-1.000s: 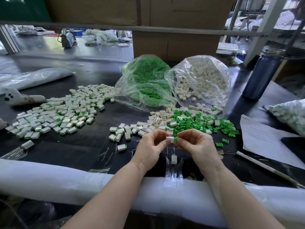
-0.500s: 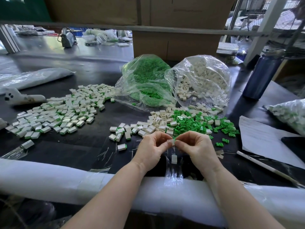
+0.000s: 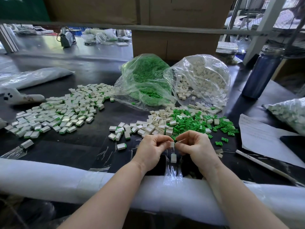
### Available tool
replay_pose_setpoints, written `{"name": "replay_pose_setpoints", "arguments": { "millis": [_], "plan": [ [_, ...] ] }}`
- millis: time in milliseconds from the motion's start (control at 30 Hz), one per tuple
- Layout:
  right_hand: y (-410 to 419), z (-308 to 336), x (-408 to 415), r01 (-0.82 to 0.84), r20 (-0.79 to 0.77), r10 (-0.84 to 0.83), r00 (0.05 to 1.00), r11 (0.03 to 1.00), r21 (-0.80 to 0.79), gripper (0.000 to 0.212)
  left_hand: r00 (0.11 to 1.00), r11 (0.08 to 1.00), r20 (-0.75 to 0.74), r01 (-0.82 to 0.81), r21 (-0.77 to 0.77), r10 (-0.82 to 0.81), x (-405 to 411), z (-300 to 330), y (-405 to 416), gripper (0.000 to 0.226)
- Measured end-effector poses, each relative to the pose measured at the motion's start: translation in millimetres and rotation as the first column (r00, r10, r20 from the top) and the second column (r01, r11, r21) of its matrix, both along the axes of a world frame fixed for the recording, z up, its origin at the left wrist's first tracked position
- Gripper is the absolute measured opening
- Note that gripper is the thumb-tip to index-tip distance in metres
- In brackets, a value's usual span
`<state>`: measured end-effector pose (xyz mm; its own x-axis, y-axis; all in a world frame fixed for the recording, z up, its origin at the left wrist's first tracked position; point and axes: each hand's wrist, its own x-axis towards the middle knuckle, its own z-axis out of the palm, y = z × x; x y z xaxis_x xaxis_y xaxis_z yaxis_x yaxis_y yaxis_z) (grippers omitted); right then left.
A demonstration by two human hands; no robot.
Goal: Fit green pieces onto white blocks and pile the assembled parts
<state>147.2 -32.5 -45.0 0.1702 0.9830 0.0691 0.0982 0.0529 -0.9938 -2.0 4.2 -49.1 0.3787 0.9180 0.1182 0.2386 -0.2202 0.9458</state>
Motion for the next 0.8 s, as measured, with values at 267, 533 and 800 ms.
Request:
{"name": "replay_pose_setpoints", "arguments": {
  "millis": [267,533,800],
  "plan": [
    [-0.9,-1.5,2.1,-0.026,0.024,0.027,0.999,0.999,-0.024,0.020,0.993,0.994,-0.106,0.065,0.088,-0.055,-0.3,0.0,-1.7,0.012],
    [2.0,-2.5,1.2,0.026,0.000,-0.026,1.000,1.000,0.000,0.014,0.998,0.994,-0.058,0.008,0.112,-0.002,2.1,0.3,-3.6,0.015],
    [-0.6,0.4,0.9,0.026,-0.017,-0.027,1.000,1.000,-0.017,0.010,0.993,0.984,-0.115,0.003,0.179,0.018,1.5,-1.8,-3.2,0.019]
  ]
}}
